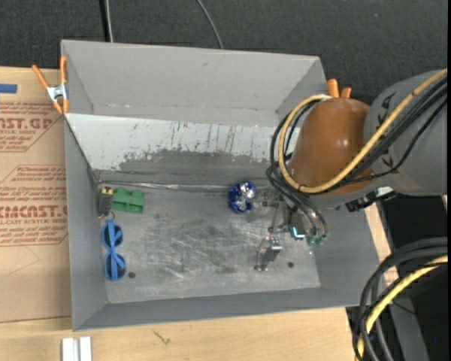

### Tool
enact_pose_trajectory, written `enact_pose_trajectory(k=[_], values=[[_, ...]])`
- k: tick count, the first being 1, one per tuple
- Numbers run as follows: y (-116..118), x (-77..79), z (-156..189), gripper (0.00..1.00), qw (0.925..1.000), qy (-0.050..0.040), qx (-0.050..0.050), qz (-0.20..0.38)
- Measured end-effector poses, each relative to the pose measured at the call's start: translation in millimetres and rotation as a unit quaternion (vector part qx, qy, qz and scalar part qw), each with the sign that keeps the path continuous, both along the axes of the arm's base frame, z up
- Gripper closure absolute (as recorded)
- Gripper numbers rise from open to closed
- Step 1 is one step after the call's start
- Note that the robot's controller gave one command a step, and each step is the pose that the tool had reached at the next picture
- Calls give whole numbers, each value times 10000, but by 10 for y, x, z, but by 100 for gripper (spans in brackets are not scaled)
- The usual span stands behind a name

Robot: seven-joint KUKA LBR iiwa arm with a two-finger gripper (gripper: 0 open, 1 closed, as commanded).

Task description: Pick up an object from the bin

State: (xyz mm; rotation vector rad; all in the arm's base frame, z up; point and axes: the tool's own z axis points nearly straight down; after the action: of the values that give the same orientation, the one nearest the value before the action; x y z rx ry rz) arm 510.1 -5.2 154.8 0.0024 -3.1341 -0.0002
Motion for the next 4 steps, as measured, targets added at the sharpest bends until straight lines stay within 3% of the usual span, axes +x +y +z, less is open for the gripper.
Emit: enact_pose_trajectory(k=[1, 2, 3, 4], values=[[-940, 412, -154, 0, 9978, -53, -16, -664], [-263, 353, -557, 0, 9967, -29, 16, 811], [-942, 440, -718, 0, 9952, -40, -11, 981], [-1384, 313, -646, 0, 9979, -45, -5, 646]])
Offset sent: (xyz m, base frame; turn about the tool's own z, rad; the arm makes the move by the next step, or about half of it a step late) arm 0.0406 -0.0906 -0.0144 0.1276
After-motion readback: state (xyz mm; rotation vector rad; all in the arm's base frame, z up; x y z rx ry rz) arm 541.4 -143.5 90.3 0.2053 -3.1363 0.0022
